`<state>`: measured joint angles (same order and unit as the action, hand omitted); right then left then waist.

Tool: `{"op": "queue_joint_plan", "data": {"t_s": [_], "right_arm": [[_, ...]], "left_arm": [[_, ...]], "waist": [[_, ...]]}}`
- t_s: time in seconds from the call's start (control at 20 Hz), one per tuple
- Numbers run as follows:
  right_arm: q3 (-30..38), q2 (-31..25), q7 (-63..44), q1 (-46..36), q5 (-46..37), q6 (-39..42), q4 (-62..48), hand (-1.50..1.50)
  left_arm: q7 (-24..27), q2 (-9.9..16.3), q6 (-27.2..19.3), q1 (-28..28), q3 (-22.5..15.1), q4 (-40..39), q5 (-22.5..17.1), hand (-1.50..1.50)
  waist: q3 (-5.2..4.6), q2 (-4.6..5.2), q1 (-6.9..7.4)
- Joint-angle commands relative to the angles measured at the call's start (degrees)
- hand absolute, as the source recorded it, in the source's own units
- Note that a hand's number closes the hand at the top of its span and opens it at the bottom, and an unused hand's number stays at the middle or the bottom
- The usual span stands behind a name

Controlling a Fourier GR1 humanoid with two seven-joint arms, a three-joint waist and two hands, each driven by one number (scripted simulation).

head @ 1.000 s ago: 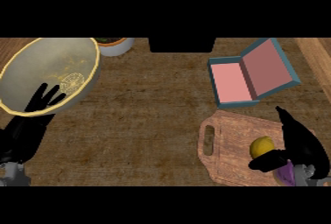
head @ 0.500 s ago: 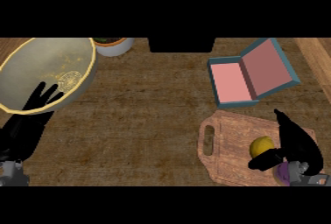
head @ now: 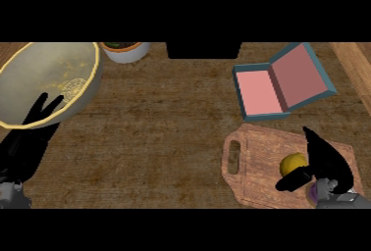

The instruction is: Pick the lemon from the cutting board and place it in the cardboard box

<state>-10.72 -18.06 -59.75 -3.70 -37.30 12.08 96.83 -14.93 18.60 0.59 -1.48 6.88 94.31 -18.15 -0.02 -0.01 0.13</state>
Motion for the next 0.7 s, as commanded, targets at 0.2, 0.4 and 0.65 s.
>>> {"op": "queue_joint_plan", "data": {"t_s": [0.2,0.4,0.65], "right_arm": [[0.9,3.6,-1.4,-0.7,-3.7,0.5,-4.1,-1.50],[1.0,4.4,2.9,3.4,-5.6,-1.4,-5.5,-1.50],[2.7,4.1,6.5,-1.5,-7.9,-0.6,-6.8,1.50]], "left_arm": [[1.2,-0.5,4.3,2.1,2.3,-0.5,-0.4,0.00],[1.3,-1.6,3.0,-0.3,2.7,-2.0,1.7,0.00],[1.3,-3.5,3.7,1.5,2.3,0.7,2.7,0.00]], "waist": [[0.01,0.00,0.04],[0.02,-0.01,-0.15],[0.01,-0.01,0.01]]}}
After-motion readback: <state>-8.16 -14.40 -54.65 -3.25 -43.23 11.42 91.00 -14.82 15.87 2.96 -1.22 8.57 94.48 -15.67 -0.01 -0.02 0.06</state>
